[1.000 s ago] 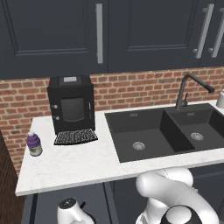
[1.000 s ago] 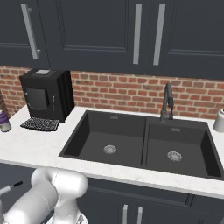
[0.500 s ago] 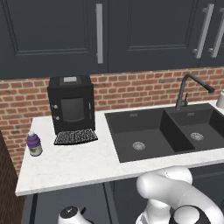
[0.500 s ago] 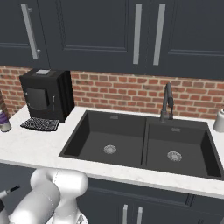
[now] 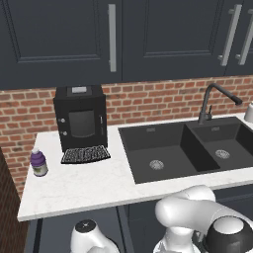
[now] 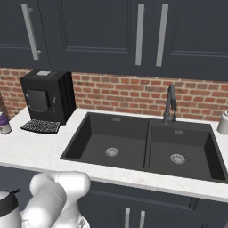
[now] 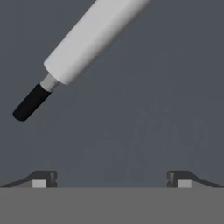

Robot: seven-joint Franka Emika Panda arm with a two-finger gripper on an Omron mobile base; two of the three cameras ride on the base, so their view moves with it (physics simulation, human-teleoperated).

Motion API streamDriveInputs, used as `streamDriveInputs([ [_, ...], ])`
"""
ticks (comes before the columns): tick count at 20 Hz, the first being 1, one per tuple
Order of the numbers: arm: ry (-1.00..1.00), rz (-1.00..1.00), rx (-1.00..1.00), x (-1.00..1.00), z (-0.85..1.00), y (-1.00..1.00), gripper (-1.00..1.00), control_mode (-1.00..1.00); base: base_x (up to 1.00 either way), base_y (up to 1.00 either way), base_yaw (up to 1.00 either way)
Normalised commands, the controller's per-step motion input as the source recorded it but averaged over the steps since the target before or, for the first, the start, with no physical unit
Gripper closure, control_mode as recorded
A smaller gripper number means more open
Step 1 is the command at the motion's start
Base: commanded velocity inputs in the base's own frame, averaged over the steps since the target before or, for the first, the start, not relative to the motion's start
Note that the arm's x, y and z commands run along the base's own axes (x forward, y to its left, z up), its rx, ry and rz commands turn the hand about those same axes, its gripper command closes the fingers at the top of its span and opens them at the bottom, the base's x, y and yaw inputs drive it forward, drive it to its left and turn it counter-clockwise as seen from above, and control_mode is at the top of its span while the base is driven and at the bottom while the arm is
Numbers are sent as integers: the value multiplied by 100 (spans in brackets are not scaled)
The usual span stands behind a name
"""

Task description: Pick the rolling pin from the drawer and place it on the counter.

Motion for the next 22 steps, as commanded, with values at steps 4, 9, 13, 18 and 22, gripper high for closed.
streamDriveInputs([
  [4,-9,-6,4,20,41,0,-100,-100,0,0,0],
  [9,-3,-8,0,25,6,0,-100,-100,0,0,0],
  [13,-4,-12,0,40,0,0,-100,-100,0,0,0],
  [18,0,-15,0,55,0,4,-100,-100,0,0,0],
  [22,2,-6,0,48,0,0,-100,-100,0,0,0],
])
